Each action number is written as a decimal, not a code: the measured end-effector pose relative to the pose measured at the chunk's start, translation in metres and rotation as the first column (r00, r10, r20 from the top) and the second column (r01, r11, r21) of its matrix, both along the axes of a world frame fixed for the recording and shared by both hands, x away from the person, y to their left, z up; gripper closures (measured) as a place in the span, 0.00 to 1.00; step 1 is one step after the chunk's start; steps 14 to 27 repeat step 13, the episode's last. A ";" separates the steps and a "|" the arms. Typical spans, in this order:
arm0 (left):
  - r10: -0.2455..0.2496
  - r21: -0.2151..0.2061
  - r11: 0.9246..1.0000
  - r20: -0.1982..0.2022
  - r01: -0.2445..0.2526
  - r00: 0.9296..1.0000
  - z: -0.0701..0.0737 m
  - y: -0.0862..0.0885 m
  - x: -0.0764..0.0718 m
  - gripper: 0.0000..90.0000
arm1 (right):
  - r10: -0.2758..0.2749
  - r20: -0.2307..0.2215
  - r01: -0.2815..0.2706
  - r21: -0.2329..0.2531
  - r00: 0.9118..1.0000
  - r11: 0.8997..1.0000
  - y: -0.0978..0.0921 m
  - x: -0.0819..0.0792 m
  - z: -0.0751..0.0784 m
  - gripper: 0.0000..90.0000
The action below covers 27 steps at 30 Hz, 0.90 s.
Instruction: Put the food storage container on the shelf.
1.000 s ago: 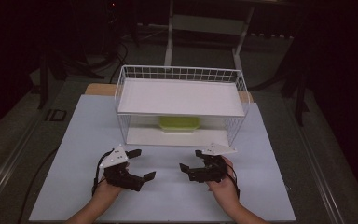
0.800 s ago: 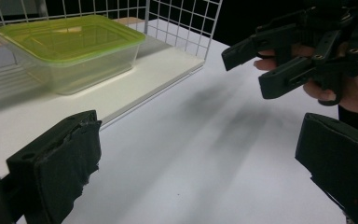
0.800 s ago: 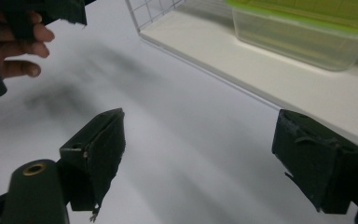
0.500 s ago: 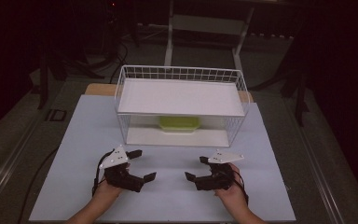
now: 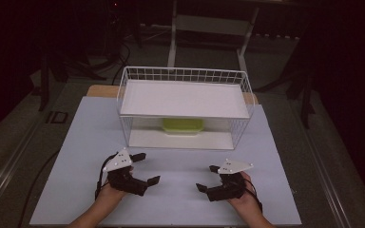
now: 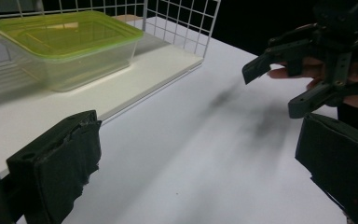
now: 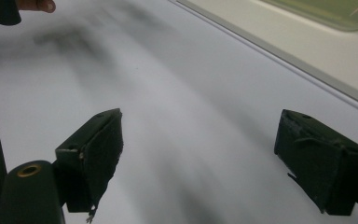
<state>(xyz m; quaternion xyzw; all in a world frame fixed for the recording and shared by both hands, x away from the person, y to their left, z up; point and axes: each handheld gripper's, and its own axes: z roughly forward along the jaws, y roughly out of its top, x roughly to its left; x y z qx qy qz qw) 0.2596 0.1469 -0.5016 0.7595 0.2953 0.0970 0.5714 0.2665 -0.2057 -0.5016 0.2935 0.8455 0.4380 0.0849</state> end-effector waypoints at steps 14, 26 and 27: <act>-0.055 -0.003 0.999 -0.025 0.055 0.998 -0.007 -0.011 0.002 0.01 | 0.022 0.027 -0.022 0.006 0.999 1.000 -0.001 0.003 0.002 0.17; -0.055 -0.003 0.999 -0.025 0.055 0.998 -0.007 -0.011 0.002 0.01 | 0.022 0.027 -0.022 0.006 0.999 1.000 -0.001 0.003 0.002 0.17; -0.055 -0.003 0.999 -0.025 0.055 0.998 -0.007 -0.011 0.002 0.01 | 0.022 0.027 -0.022 0.006 0.999 1.000 -0.001 0.003 0.002 0.17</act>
